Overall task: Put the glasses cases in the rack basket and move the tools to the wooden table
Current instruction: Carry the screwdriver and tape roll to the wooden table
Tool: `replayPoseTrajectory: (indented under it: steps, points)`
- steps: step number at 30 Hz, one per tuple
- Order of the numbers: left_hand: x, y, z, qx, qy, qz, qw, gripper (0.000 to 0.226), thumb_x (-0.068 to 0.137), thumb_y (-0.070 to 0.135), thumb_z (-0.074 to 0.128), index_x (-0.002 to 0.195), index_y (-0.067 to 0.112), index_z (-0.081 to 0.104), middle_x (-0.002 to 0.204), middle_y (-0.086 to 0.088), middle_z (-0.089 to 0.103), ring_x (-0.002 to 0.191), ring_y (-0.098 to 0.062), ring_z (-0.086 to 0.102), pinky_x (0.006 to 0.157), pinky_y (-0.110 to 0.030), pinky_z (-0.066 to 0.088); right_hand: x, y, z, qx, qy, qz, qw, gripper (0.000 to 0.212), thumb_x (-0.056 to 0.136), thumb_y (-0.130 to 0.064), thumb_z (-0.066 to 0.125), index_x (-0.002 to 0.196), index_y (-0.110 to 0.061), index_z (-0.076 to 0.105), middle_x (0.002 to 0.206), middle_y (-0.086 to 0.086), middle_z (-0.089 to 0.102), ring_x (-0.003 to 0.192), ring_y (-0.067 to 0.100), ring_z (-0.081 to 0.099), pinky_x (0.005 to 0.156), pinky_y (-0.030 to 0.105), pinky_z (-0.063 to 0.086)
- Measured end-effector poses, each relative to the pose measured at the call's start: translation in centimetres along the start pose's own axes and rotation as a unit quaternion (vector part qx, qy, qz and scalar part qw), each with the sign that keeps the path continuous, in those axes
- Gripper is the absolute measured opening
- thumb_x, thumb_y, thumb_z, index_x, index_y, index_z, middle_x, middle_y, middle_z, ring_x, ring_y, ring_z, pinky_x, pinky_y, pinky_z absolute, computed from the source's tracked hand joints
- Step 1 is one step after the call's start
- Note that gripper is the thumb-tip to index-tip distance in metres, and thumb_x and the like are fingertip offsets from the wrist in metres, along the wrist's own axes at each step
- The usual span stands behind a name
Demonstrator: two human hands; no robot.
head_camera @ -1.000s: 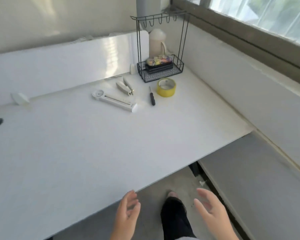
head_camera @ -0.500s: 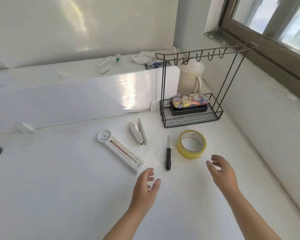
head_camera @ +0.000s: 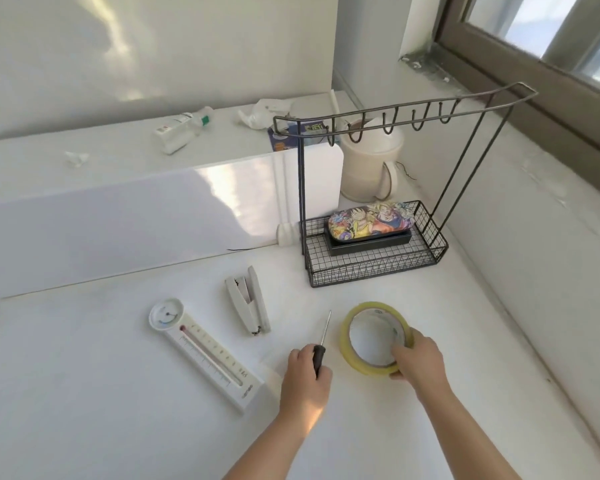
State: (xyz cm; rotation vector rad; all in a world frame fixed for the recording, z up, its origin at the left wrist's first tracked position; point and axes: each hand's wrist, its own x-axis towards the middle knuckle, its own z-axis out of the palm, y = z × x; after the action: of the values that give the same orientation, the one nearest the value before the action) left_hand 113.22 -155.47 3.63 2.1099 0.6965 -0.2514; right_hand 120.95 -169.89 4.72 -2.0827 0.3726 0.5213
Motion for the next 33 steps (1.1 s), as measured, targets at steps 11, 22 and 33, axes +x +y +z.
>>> replayPoseTrajectory:
  steps: [11,22,33]
  points:
    - [-11.4,-6.6,-4.6,-0.186,-0.01,0.016,0.982,0.031,0.085,0.002,0.051,0.076,0.031,0.058,0.06,0.0,0.048,0.037,-0.006,0.041,0.041,-0.012,0.037,-13.3,5.5,-1.6,0.165,-0.007,0.044,0.985,0.027,0.087,-0.012,0.049,0.062,-0.002,0.051,0.062,0.011,0.049,0.044,0.021,0.035,0.045,0.028,0.029]
    - [-23.6,-10.2,-0.3,-0.068,-0.228,0.188,0.953,0.036,0.086,0.006,0.051,0.077,0.041,0.052,0.076,0.003,0.062,0.071,-0.015,0.055,0.074,-0.025,0.046,-37.1,17.4,0.0,0.318,0.213,0.061,0.922,0.028,0.086,-0.01,0.053,0.063,-0.023,0.06,0.057,-0.011,0.057,0.063,0.011,0.049,0.045,0.005,0.039]
    - [-44.2,-13.2,11.5,0.13,-0.517,0.384,0.754,0.046,0.08,0.002,0.059,0.077,0.048,0.057,0.079,0.013,0.064,0.071,0.012,0.056,0.073,-0.005,0.042,-63.7,34.0,3.4,0.479,0.535,0.254,0.647,0.012,0.086,-0.014,0.054,0.086,-0.011,0.066,0.083,0.019,0.062,0.08,0.032,0.053,0.064,0.034,0.037]
